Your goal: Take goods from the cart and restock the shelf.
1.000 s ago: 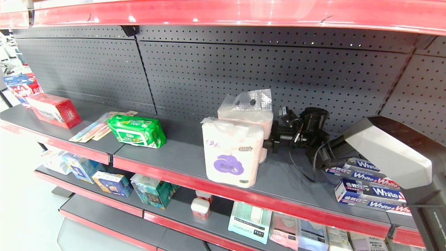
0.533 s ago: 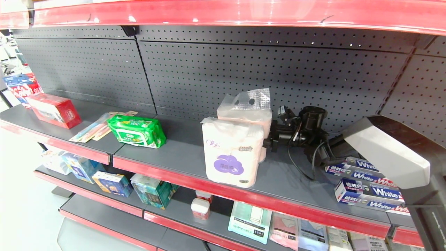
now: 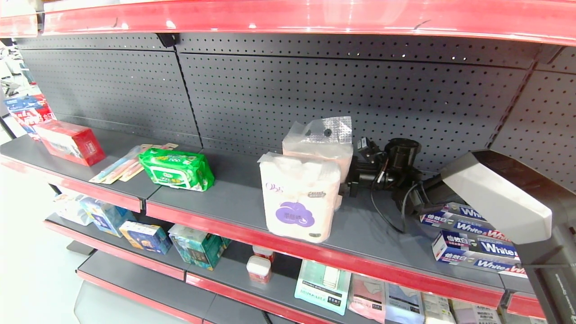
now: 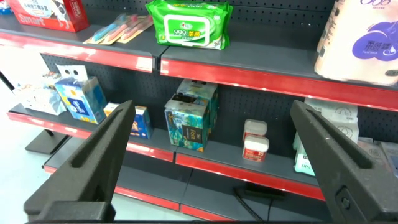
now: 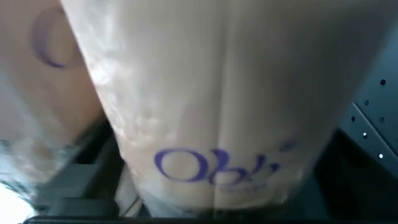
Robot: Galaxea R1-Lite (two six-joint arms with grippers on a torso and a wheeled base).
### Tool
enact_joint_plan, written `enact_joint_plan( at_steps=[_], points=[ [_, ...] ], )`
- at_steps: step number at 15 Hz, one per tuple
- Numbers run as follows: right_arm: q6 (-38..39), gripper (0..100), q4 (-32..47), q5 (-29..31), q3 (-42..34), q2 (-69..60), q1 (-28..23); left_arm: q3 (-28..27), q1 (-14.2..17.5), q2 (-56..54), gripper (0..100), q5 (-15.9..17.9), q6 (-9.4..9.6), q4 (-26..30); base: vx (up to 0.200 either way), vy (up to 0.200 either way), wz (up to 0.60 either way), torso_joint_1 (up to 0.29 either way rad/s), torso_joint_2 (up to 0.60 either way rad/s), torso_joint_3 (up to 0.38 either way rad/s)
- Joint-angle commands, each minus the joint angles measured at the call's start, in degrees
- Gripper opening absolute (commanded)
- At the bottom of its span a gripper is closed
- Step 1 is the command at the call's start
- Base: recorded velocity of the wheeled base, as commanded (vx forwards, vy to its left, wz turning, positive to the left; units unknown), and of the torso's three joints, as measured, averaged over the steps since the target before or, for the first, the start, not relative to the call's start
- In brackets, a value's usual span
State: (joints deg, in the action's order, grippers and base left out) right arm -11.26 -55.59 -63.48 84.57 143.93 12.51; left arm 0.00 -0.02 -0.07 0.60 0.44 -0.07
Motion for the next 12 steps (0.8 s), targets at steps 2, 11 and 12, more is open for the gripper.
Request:
enact_joint_plan(
  at_steps=[2,11,12],
  points=[
    [0.10,100,-0.05,-0.07,0.07,-0.32,-0.55,0.00,0.02,0.07,100,0.02,0.00,-0.01,0.000,0.000,0.00,0.000,0.00,0.000],
    [-0.34,100,3.82,0.02,-4.50,-4.98,-5.39,0.00,0.02,0.07,100,0.02,0.00,-0.01,0.000,0.000,0.00,0.000,0.00,0.000],
    [-0.34,100,3.82,0.02,-5.55,-5.77,-6.44,0.00,0.02,0.07,100,0.02,0.00,-0.01,0.000,0.000,0.00,0.000,0.00,0.000]
  ],
)
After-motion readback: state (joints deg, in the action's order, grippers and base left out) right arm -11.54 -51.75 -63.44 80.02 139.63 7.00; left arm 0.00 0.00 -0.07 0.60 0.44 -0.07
